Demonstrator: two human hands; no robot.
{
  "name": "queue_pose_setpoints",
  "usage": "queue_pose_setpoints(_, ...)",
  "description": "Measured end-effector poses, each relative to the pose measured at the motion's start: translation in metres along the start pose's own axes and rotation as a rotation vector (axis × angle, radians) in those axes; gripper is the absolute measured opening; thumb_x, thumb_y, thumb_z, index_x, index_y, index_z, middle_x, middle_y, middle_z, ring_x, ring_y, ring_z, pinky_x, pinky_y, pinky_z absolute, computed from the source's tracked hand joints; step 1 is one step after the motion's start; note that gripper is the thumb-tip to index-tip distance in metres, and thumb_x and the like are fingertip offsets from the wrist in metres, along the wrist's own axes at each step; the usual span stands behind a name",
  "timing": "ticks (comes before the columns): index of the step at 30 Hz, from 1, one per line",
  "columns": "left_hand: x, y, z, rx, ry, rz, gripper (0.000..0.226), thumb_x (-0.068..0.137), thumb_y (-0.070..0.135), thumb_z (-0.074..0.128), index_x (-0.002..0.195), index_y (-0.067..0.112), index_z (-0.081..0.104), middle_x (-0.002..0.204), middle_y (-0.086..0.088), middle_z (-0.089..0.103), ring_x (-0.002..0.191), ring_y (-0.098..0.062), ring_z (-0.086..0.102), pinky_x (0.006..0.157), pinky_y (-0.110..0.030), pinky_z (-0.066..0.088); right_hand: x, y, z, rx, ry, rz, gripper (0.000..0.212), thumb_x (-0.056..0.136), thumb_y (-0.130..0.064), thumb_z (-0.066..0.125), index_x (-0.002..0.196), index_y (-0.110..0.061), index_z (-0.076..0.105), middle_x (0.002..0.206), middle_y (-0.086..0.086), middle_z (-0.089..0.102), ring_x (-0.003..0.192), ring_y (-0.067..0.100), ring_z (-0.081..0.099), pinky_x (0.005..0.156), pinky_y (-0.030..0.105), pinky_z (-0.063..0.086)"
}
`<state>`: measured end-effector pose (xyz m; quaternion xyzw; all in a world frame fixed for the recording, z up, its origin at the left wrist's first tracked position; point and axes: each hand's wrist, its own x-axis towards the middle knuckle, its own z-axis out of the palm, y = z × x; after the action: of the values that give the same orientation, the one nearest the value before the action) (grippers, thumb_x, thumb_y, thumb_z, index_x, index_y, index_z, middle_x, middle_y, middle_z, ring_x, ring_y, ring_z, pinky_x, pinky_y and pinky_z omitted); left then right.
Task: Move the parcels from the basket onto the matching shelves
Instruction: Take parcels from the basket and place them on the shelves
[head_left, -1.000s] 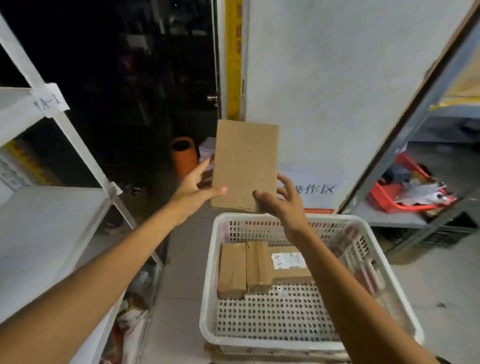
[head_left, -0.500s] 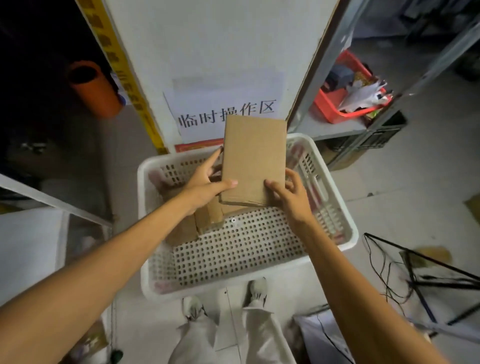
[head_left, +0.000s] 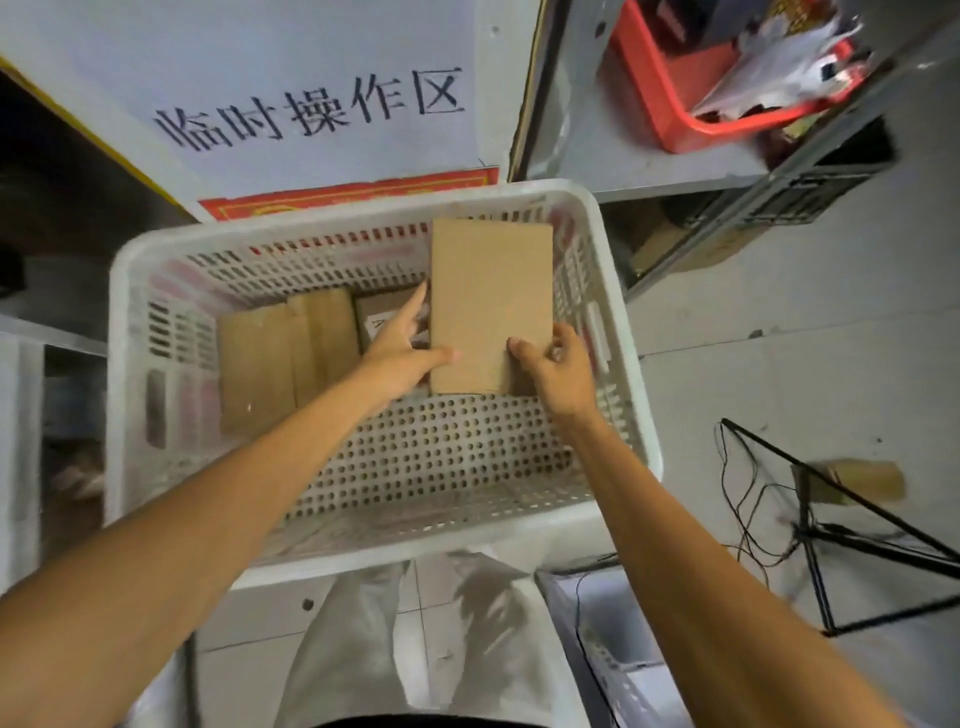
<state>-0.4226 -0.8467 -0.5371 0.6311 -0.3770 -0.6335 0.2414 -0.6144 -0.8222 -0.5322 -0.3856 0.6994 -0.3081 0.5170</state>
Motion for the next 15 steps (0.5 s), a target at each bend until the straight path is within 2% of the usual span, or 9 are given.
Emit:
queue_pose_setpoints(3, 0.025, -0.013, 0.018, -0.011, 0.007, -0.049, 0.100, 0.078, 0.004, 0.074, 0.149, 0.040, 0.013, 0.152, -0.001, 0.036, 0.137, -0.021, 0.036, 0.102, -0.054, 0.042, 0.026, 0.015, -0.004, -0.272, 0.044, 0.007, 0.056, 0.085, -0.032, 0.070, 0.132, -0.008, 0.049, 0.127, 0.010, 0.051, 0.116, 0.025, 0.053, 0.102, 0.031, 0.043)
queue_pose_setpoints(6, 0.048, -0.024, 0.035, -0.062, 0.020, -0.083, 0.100, 0.078, 0.004, 0.074, 0.149, 0.041, 0.013, 0.149, -0.004, 0.039, 0.131, -0.020, 0.044, 0.097, -0.050, 0.048, 0.040, 0.026, 0.001, -0.434, 0.067, -0.026, 0.091, 0.081, -0.040, 0.072, 0.151, -0.020, 0.019, 0.143, 0.012, 0.038, 0.132, 0.028, 0.038, 0.110, 0.042, 0.032)
queue_pose_setpoints(8, 0.062, -0.030, 0.044, -0.050, 0.016, -0.083, 0.100, 0.078, 0.007, 0.075, 0.148, 0.043, 0.014, 0.148, -0.001, 0.041, 0.125, -0.017, 0.049, 0.090, -0.045, 0.053, 0.045, 0.033, 0.007, -0.595, 0.051, -0.027, 0.109, 0.074, -0.055, 0.071, 0.152, -0.031, 0.000, 0.149, 0.017, 0.024, 0.136, 0.035, 0.027, 0.112, 0.048, 0.027)
queue_pose_setpoints(10, 0.076, -0.035, 0.052, -0.042, 0.002, -0.075, 0.098, 0.078, 0.009, 0.074, 0.147, 0.045, 0.015, 0.148, 0.001, 0.041, 0.123, -0.014, 0.050, 0.087, -0.037, 0.054, 0.053, 0.038, 0.013, -0.767, 0.039, -0.012, 0.119, 0.066, -0.071, 0.067, 0.149, -0.035, -0.009, 0.152, 0.022, 0.010, 0.139, 0.040, 0.017, 0.113, 0.051, 0.022)
queue_pose_setpoints(12, 0.087, -0.042, 0.058, -0.049, 0.004, -0.078, 0.094, 0.080, 0.012, 0.073, 0.146, 0.046, 0.016, 0.149, -0.001, 0.038, 0.127, -0.015, 0.046, 0.090, -0.036, 0.052, 0.063, 0.043, 0.018, -0.889, 0.038, -0.017, 0.124, 0.059, -0.080, 0.063, 0.148, -0.036, -0.011, 0.154, 0.025, -0.001, 0.140, 0.044, 0.011, 0.113, 0.055, 0.018)
queue_pose_setpoints(15, 0.100, -0.054, 0.067, -0.023, 0.015, -0.071, 0.091, 0.082, 0.016, 0.071, 0.147, 0.044, 0.014, 0.150, 0.000, 0.038, 0.135, -0.016, 0.038, 0.106, -0.042, 0.040, 0.074, 0.057, 0.027, -0.995, 0.062, -0.023, 0.126, 0.056, -0.084, 0.058, 0.149, -0.034, -0.010, 0.154, 0.028, -0.009, 0.139, 0.050, 0.010, 0.110, 0.062, 0.020)
